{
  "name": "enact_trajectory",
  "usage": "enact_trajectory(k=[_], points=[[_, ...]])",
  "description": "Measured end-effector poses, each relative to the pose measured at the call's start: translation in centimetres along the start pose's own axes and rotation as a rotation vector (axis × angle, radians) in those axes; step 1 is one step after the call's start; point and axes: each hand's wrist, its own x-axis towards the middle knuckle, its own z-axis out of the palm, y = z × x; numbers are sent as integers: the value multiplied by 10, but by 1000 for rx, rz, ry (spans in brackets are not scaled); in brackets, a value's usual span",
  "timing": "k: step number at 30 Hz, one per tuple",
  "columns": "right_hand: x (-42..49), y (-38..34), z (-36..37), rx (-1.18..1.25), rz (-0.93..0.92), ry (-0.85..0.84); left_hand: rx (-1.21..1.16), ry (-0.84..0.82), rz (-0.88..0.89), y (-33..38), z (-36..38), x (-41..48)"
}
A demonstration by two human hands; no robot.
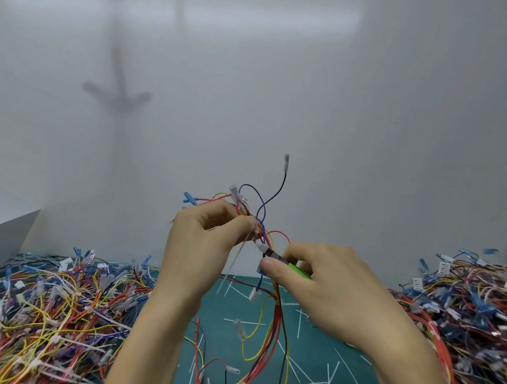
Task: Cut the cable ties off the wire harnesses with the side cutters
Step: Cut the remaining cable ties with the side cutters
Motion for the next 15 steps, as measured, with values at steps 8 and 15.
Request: enact_trajectory(k=[8,15], points=[[-1,5,-7,125,9,-71,3,-106,37,4,-3,-1],[-3,5,-10,127,13,-65,95,-196,58,5,-1,-3]])
